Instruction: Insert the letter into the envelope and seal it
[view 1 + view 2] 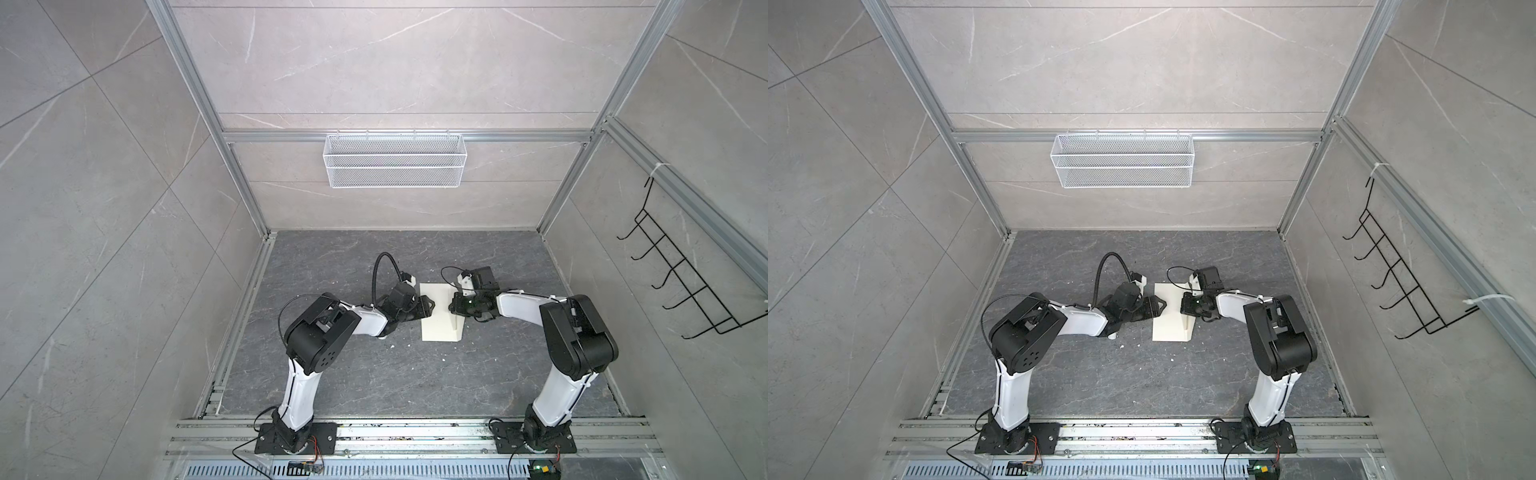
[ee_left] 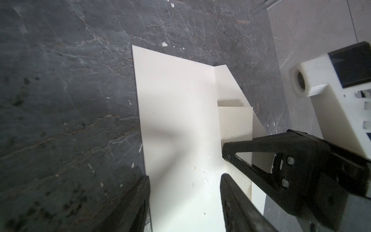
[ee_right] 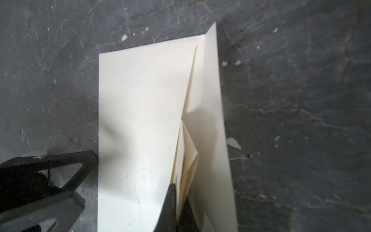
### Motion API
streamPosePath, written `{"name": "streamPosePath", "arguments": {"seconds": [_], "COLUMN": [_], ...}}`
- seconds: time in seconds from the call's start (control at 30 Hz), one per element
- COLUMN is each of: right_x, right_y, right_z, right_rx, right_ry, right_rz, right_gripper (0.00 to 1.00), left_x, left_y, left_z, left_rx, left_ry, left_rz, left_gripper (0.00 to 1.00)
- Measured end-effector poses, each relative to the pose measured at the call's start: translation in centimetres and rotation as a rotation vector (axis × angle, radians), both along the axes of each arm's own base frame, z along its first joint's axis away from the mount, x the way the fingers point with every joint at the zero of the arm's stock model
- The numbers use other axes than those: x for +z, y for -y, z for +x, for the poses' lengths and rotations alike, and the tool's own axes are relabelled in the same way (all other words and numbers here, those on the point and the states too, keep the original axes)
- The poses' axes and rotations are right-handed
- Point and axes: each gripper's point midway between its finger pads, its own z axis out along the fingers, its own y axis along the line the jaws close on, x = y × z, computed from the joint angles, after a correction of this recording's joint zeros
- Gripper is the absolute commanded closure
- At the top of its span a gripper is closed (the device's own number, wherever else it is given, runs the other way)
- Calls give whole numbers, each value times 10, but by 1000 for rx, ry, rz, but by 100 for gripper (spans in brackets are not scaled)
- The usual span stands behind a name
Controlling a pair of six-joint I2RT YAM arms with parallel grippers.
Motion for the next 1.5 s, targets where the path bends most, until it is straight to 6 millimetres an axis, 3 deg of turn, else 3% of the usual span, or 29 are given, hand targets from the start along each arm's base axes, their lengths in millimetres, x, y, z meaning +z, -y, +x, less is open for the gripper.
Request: {"name": "streamPosePath", "arguments": {"seconds": [0.5,0.9,1.23,1.5], "right_x": [12,47,48,53], "right_y": [2,1,3,-2], "right_z": [-10,-14,-24,-30], "right_rx": [26,42,44,42], "right_ry": [-22,6,-15,24], "right_rz": [-20,-26,-51,-22], "right_gripper": [50,34,23,8], "left_x": [0,1,2,8], "left_y": [0,-1,1,3], "left_z": [-6,-11,-15,-19], "left_rx": [-18,-28,-43,-58], "left_ry": [-22,-41,-49,-48], "left_rz": [8,17,14,4], "left_gripper": [42,43,44,41]}}
